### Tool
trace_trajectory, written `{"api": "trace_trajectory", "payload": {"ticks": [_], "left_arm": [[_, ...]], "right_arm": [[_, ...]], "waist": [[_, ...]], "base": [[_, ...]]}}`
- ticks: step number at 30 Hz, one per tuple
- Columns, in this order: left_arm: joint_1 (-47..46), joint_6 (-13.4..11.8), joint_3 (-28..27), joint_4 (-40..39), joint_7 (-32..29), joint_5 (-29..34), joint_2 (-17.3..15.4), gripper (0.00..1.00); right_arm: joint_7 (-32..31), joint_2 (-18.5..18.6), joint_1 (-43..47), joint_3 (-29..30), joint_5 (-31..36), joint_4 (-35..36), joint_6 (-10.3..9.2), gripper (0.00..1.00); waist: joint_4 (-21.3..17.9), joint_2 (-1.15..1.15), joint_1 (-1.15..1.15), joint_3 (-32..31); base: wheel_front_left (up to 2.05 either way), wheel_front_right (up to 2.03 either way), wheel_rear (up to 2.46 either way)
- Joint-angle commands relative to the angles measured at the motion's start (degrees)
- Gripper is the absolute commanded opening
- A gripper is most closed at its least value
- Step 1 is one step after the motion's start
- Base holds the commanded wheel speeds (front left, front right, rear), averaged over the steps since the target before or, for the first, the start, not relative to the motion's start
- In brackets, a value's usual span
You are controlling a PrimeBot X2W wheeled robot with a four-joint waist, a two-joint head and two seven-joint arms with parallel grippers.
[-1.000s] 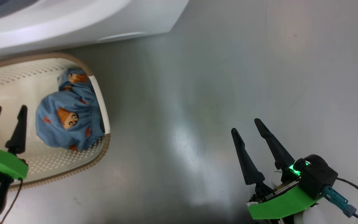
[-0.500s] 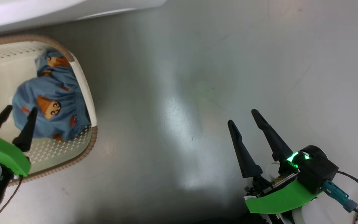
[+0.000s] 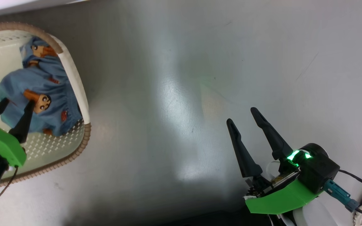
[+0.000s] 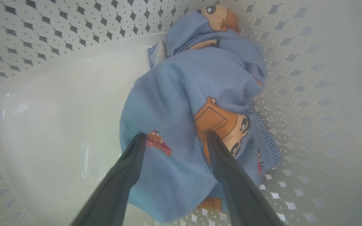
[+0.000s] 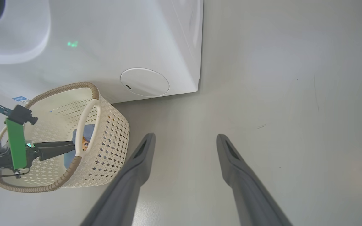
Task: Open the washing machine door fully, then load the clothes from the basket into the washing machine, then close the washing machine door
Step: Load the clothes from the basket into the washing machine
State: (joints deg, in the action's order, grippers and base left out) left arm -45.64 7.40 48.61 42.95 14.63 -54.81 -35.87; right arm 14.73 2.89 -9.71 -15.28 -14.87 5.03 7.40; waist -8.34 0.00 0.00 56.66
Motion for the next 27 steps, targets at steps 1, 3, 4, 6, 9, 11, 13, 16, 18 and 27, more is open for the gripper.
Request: {"api": "trace_trajectory", "payload": {"ticks": [1, 3, 4, 6, 9, 11, 13, 16, 18, 27], "left_arm": [[-0.69, 0.09, -0.07, 0.21, 0.37, -1.12, -2.89, 1.0], [-1.8, 0.09, 1.24, 0.33, 0.37, -2.43, -2.96, 1.0], [-2.42, 0.09, 1.77, 0.43, 0.37, -2.92, -3.05, 1.0], [-3.53, 0.09, 2.87, 0.53, 0.37, -3.65, -3.3, 1.0], [-4.94, 0.09, 3.96, 0.64, 0.37, -4.91, -3.4, 1.0], [-5.54, 0.09, 4.49, 0.92, 0.37, -6.05, -3.37, 1.0], [-5.76, 0.09, 5.54, 1.33, 0.37, -7.07, -3.31, 1.0], [-5.78, 0.09, 8.15, 1.37, 0.37, -7.95, -3.4, 0.56], [-5.87, 0.09, 9.24, 1.36, 0.37, -8.15, -3.59, 0.0], [-6.61, 0.09, 10.11, -1.61, 0.36, -11.34, -4.66, 0.0]], "right_arm": [[0.27, -0.02, 1.6, -1.51, -0.83, 0.93, 0.09, 1.0], [0.27, -0.02, 1.64, -1.58, -0.83, 0.87, 0.09, 1.0], [0.27, -0.02, 1.63, -1.66, -0.85, 0.82, 0.09, 1.0], [0.27, -0.02, 1.54, -1.83, -0.85, 0.84, 0.09, 1.0], [0.27, -0.02, 1.53, -1.96, -0.86, 0.93, 0.09, 1.0], [0.27, -0.02, 1.54, -2.05, -0.9, 0.92, 0.09, 1.0], [0.27, -0.02, 1.5, -2.2, -0.99, 0.77, 0.09, 1.0], [0.27, -0.02, 1.56, -2.18, -1.11, 0.72, 0.09, 1.0], [0.27, -0.02, 1.65, -2.11, -1.14, 0.77, 0.09, 1.0], [0.27, -0.02, 1.54, -0.87, -1.13, 1.05, 0.09, 1.0]], "waist": [[-0.17, 0.0, 0.0, 0.7], [-0.21, 0.0, 0.0, 1.15], [-0.25, 0.0, 0.0, 1.36], [-0.39, 0.0, 0.0, 1.75], [-0.5, 0.0, 0.0, 2.18], [-0.63, 0.0, 0.0, 2.35], [-0.84, 0.0, 0.0, 2.32], [-1.27, 0.0, 0.0, 2.07], [-1.38, 0.0, 0.0, 1.97], [-0.69, 0.0, 0.0, 0.06]], "base": [[0.0, 0.0, 0.0], [0.0, 0.0, 0.0], [0.0, 0.0, 0.0], [0.0, 0.0, 0.0], [0.0, 0.0, 0.0], [0.0, 0.0, 0.0], [0.0, 0.0, 0.0], [0.0, 0.0, 0.0], [0.0, 0.0, 0.0], [0.0, 0.0, 0.0]]}}
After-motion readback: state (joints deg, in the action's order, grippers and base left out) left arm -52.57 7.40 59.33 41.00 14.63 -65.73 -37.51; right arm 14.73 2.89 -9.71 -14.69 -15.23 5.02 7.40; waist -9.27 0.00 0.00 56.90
